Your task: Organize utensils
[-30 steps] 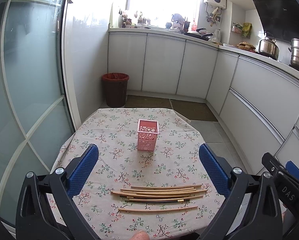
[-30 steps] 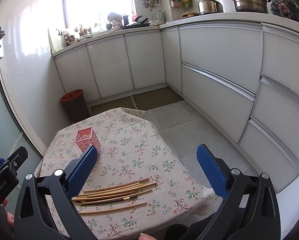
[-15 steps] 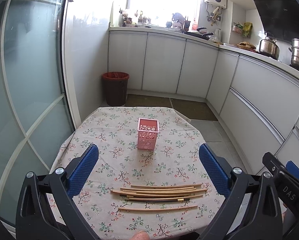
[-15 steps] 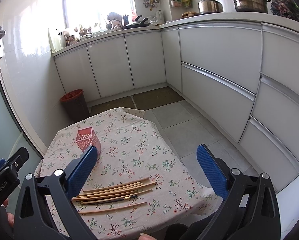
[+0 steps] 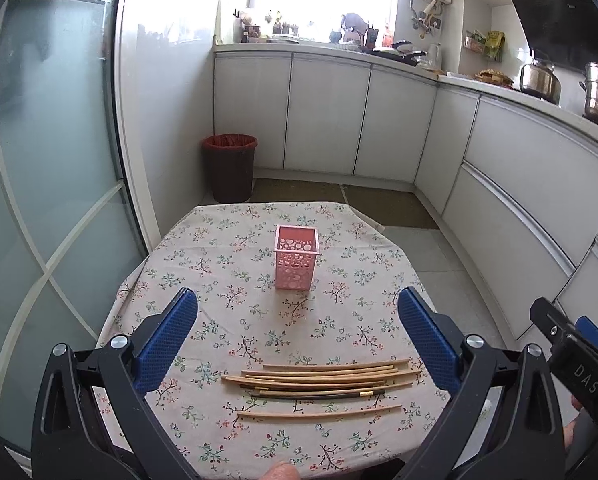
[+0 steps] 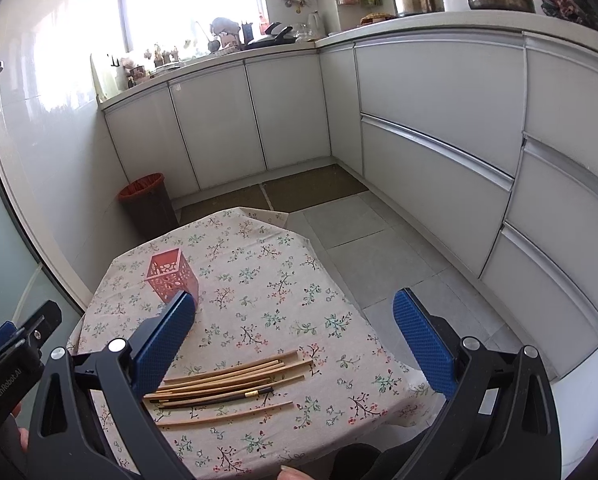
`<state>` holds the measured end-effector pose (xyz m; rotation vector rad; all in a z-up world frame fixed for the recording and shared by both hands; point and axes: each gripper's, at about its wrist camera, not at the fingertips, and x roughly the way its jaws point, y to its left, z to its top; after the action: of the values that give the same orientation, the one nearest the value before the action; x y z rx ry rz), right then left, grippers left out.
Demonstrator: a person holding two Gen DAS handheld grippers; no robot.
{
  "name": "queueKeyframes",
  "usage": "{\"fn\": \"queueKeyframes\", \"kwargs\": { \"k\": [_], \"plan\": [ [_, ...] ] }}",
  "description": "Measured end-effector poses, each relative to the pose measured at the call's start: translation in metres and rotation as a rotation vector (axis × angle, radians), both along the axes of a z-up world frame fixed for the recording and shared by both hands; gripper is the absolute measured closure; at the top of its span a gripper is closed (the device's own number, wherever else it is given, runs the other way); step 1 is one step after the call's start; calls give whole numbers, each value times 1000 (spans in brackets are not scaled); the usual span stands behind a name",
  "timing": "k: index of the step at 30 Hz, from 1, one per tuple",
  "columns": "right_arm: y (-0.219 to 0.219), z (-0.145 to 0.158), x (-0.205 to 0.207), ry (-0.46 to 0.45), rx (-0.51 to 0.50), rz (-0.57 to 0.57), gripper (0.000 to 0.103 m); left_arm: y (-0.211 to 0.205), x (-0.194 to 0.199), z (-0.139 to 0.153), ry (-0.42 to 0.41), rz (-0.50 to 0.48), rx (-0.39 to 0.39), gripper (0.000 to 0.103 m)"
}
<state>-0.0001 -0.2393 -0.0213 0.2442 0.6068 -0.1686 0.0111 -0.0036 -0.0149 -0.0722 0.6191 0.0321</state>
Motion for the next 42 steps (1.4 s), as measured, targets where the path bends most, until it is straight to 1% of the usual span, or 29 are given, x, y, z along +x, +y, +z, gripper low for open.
{"fn": "queueKeyframes", "kwargs": {
  "k": [2, 5, 6, 8, 9, 10, 11, 13, 15, 17, 18, 20, 22, 24, 25, 27, 29, 31, 35, 37, 39, 40, 41, 42],
  "plan": [
    [-15, -9, 9, 26, 83, 14, 6, -10, 17, -12, 68, -51, 43, 7],
    [-52, -35, 30, 90, 345, 57, 6, -33, 52, -43, 218, -200, 134, 7],
    [-66, -49, 39, 127, 450, 73, 6, -40, 64, -54, 268, -252, 159, 7],
    [-89, -77, 54, 187, 618, 92, 6, -58, 87, -82, 378, -364, 216, 7],
    [-96, -88, 58, 198, 654, 80, 6, -67, 98, -95, 430, -415, 245, 7],
    [-104, -97, 61, 205, 669, 57, 6, -76, 108, -107, 465, -456, 268, 7],
    [-109, -104, 65, 208, 664, 40, 6, -85, 115, -118, 488, -492, 281, 7],
    [-118, -115, 72, 220, 626, 5, 6, -107, 131, -142, 552, -584, 310, 7],
    [-122, -122, 77, 223, 588, -14, 6, -124, 144, -163, 612, -656, 351, 7],
    [-125, -129, 84, 232, 540, -27, 6, -138, 154, -181, 663, -718, 368, 10],
    [-130, -133, 87, 242, 531, -28, 6, -145, 158, -189, 686, -743, 380, 12],
    [-137, -140, 90, 261, 556, -27, 6, -157, 164, -203, 719, -790, 410, 18],
    [-141, -145, 93, 272, 569, -40, 6, -167, 166, -212, 729, -833, 456, 21],
    [-145, -149, 94, 281, 575, -60, 6, -173, 169, -219, 739, -866, 477, 22],
    [-146, -151, 95, 288, 584, -67, 6, -176, 170, -222, 743, -881, 485, 23],
    [-147, -157, 96, 305, 600, -73, 6, -180, 170, -226, 755, -903, 503, 27],
    [-146, -161, 99, 319, 610, -74, 6, -184, 172, -233, 775, -922, 520, 36],
    [-145, -162, 99, 326, 604, -78, 6, -186, 174, -241, 796, -934, 530, 41],
    [-145, -163, 100, 332, 596, -89, 6, -191, 179, -254, 828, -952, 516, 50],
    [-145, -166, 101, 344, 602, -95, 6, -193, 178, -258, 822, -957, 506, 52],
    [-145, -169, 102, 357, 610, -100, 7, -193, 177, -258, 813, -971, 493, 57],
    [-145, -170, 103, 365, 609, -105, 6, -192, 177, -257, 807, -968, 485, 64],
    [-145, -171, 103, 370, 605, -110, 6, -192, 179, -256, 800, -963, 478, 75],
    [-144, -172, 104, 378, 595, -119, 6, -190, 183, -251, 790, -957, 474, 80]
  ]
}}
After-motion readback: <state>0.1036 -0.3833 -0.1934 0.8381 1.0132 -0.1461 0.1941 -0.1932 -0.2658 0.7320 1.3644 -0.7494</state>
